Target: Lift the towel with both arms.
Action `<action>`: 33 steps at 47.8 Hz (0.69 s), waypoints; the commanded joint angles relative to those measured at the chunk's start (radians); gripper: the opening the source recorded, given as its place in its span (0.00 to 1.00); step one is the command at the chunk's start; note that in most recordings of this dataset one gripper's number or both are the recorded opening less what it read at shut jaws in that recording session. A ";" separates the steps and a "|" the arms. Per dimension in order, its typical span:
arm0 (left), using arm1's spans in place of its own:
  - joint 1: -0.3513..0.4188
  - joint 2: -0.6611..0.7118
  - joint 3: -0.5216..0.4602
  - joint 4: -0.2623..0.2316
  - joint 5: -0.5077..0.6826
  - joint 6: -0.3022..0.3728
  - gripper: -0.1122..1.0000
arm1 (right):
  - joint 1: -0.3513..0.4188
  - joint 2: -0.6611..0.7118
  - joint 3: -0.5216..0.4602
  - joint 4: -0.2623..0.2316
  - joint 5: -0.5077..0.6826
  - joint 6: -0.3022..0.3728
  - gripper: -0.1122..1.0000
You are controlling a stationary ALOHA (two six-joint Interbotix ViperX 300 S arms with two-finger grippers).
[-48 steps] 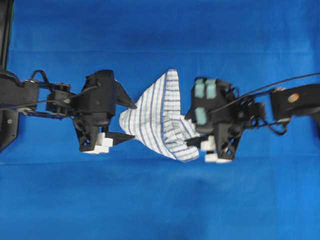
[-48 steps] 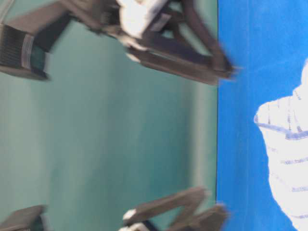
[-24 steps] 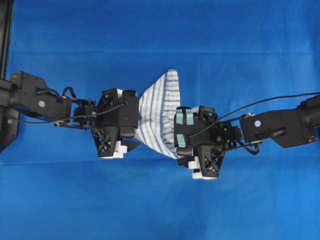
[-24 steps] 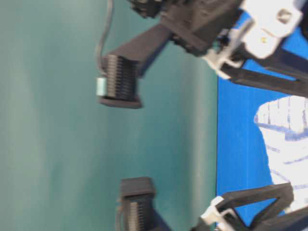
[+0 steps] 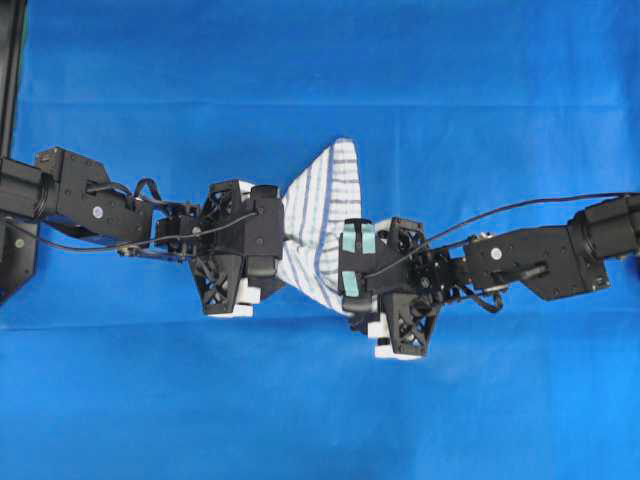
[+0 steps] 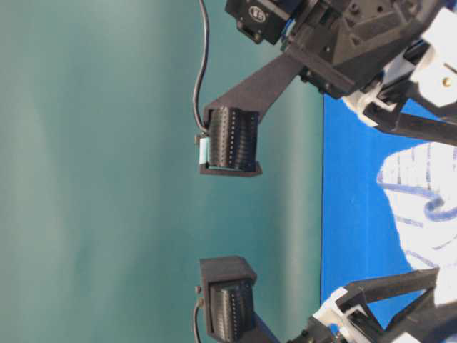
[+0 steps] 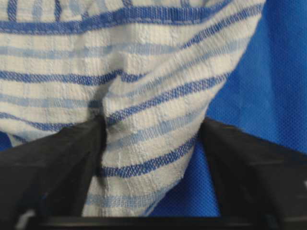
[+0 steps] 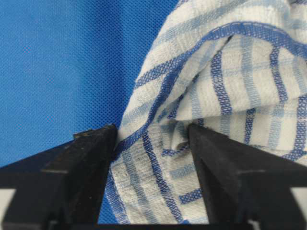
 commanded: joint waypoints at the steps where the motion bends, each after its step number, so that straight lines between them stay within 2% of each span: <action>1: -0.002 -0.009 -0.017 -0.002 0.002 -0.003 0.60 | -0.005 -0.012 -0.018 0.002 -0.005 0.002 0.62; 3: -0.003 -0.009 -0.018 -0.002 0.006 -0.003 0.49 | -0.008 -0.012 -0.018 0.002 -0.003 0.002 0.54; 7: -0.005 -0.012 -0.018 -0.002 0.015 -0.003 0.29 | -0.009 -0.014 -0.017 0.000 0.000 0.002 0.33; 9: -0.005 -0.015 -0.018 -0.002 0.020 -0.003 0.22 | -0.009 -0.014 -0.018 0.000 0.000 0.000 0.22; 11: -0.005 -0.020 -0.020 -0.002 0.025 -0.002 0.19 | -0.009 -0.015 -0.018 0.000 0.000 0.000 0.15; 19: -0.003 -0.060 -0.034 -0.002 0.057 -0.002 0.19 | -0.017 -0.057 -0.021 0.000 0.020 0.002 0.15; 26: -0.003 -0.149 -0.071 0.000 0.160 0.006 0.19 | -0.032 -0.147 -0.041 0.002 0.092 0.003 0.15; 33: 0.023 -0.255 -0.140 0.002 0.314 0.008 0.19 | -0.063 -0.261 -0.083 -0.005 0.199 -0.002 0.15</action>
